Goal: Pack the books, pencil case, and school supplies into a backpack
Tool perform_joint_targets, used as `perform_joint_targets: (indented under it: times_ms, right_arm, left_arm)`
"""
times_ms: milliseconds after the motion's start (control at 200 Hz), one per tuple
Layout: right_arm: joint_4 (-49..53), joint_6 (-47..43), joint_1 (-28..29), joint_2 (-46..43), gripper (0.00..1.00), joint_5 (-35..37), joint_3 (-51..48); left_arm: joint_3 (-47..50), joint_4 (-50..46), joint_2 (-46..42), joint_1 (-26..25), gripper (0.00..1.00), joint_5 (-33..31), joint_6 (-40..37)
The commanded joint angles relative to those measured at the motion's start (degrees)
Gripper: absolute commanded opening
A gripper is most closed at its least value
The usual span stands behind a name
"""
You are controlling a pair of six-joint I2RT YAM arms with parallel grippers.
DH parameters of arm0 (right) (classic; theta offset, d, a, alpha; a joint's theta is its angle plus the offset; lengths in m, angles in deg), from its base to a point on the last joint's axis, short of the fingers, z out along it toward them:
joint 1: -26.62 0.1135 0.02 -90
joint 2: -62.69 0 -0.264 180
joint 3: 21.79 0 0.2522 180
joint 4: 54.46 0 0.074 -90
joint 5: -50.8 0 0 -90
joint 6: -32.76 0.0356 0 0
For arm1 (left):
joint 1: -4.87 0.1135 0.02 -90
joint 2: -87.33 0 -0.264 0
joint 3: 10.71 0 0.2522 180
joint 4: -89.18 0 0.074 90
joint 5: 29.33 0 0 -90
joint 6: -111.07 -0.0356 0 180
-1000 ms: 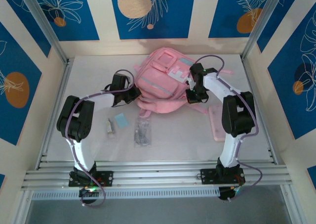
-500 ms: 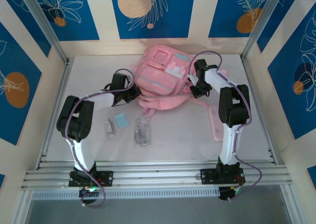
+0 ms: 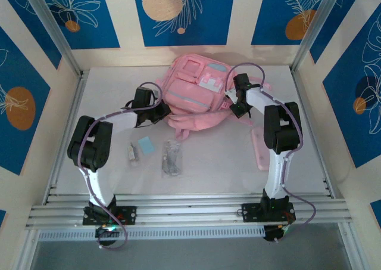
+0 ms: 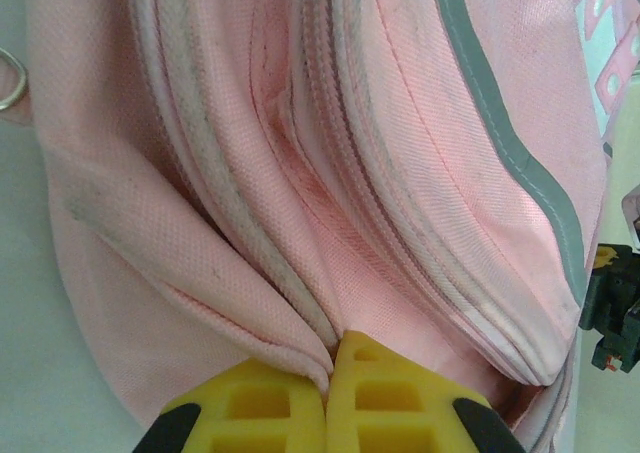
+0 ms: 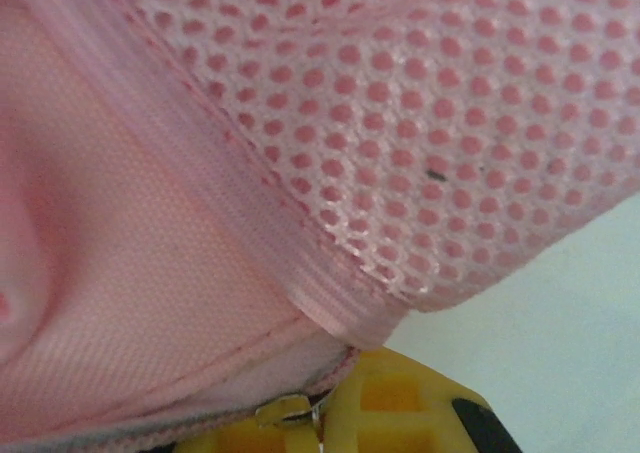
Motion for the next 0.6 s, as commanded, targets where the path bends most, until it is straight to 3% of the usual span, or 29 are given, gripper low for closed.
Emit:
perform_joint_targets:
  times_ms: [0, 125, 235, 340, 455, 595]
  right_arm:
    - [-11.8, -3.2, -5.6, -4.4, 0.02, 4.0, -1.8]
    - [-15.7, -7.6, -6.5, -3.7, 0.01, 4.5, -2.7]
    - [-11.5, -4.5, -7.5, -3.8, 0.03, 1.9, 0.0]
    - [-8.9, -0.4, -6.3, -6.9, 0.21, -4.0, -0.8]
    - [-4.4, 5.0, -4.0, -10.4, 0.34, -10.8, -1.6]
    - [-2.8, 11.7, -1.0, -15.2, 0.54, -14.0, -4.4]
  left_arm:
    - [-0.9, -5.0, -2.6, 5.3, 0.00, -6.4, -3.8]
    - [-1.0, -5.3, -2.6, 5.5, 0.00, -6.2, -3.9]
    - [-0.9, -5.3, -2.7, 5.5, 0.00, -6.2, -3.9]
    - [-0.8, -4.5, -2.6, 5.5, 0.00, -5.4, -3.4]
    - [-1.6, -4.0, -2.1, 5.3, 0.00, -3.4, -2.8]
    - [-2.6, -3.7, -2.0, 5.1, 0.00, -2.2, -2.8]
